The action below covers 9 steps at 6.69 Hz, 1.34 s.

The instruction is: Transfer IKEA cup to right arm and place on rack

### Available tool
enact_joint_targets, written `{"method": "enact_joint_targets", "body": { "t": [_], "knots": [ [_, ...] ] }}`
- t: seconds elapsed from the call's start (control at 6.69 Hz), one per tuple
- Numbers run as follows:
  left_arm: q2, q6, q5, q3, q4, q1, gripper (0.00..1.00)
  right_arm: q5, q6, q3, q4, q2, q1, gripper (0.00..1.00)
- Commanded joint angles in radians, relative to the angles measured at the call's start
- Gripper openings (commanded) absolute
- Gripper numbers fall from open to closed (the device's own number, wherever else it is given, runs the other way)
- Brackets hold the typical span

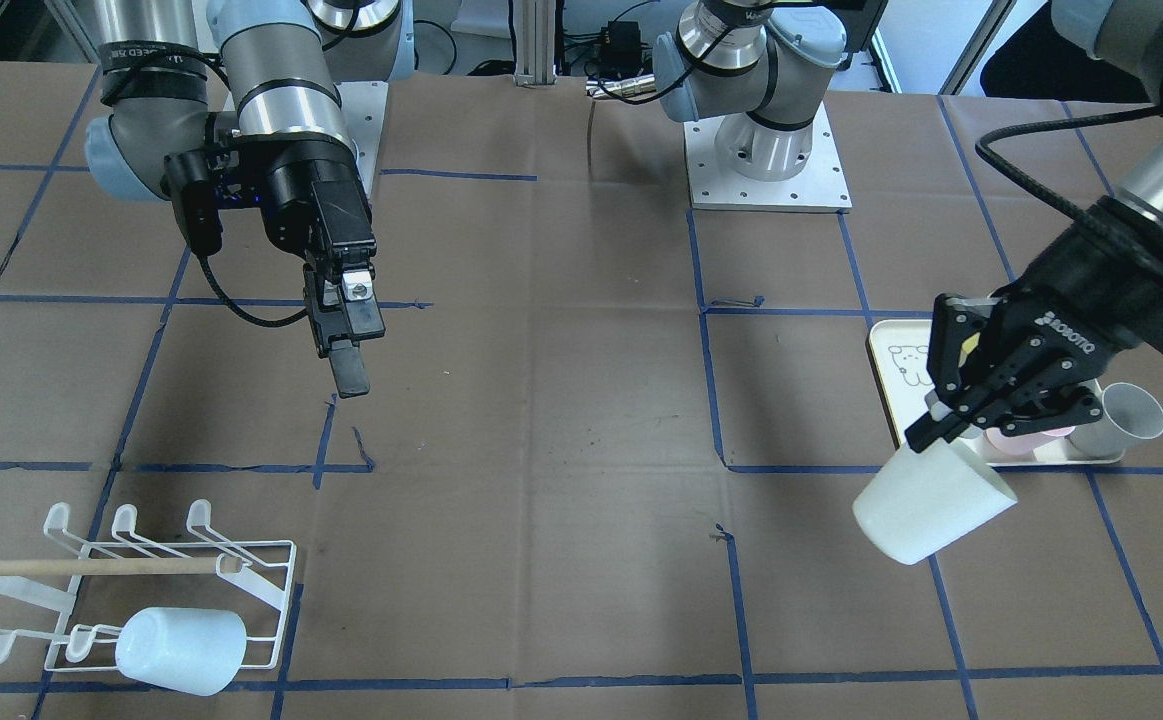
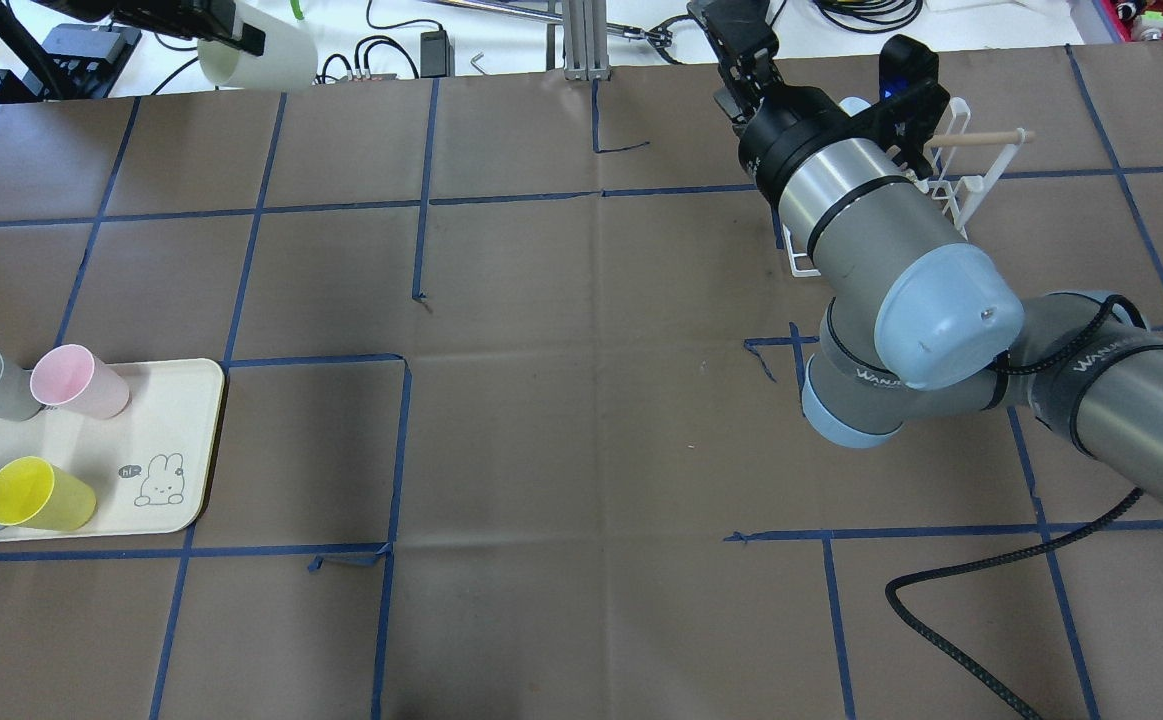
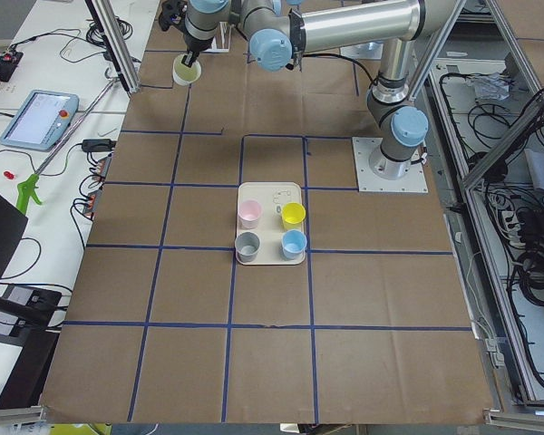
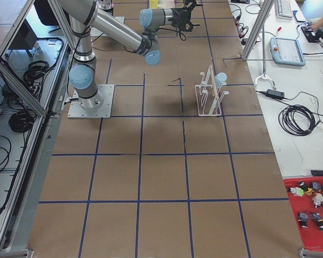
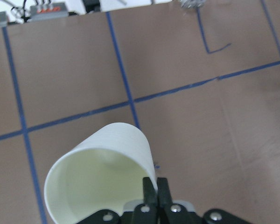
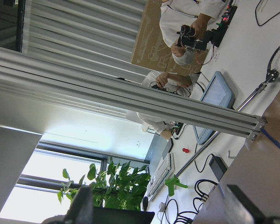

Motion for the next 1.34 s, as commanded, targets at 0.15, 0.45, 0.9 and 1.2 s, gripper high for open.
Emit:
{"method": "enact_joint_targets", "body": {
  "t": [0.15,0.45,0.9,1.2],
  "knots": [
    [0.055,-0.002,-0.237,-0.321,0.513,-0.067,0.01,-0.013,0.293,0.042,-0.022,0.002,0.029,1.00],
    [0.050,-0.006,-0.380,-0.523,0.837,-0.068,0.05,-0.015,0.324,0.036,-0.006,0.000,0.030,1.00],
    [-0.035,-0.041,-0.490,-0.692,1.234,-0.070,0.06,-0.007,0.366,0.001,0.132,0.000,0.070,1.00],
    [-0.042,-0.282,-0.497,-0.700,1.427,-0.075,0.09,-0.007,0.431,0.001,0.175,0.000,0.076,1.00]
  ]
}}
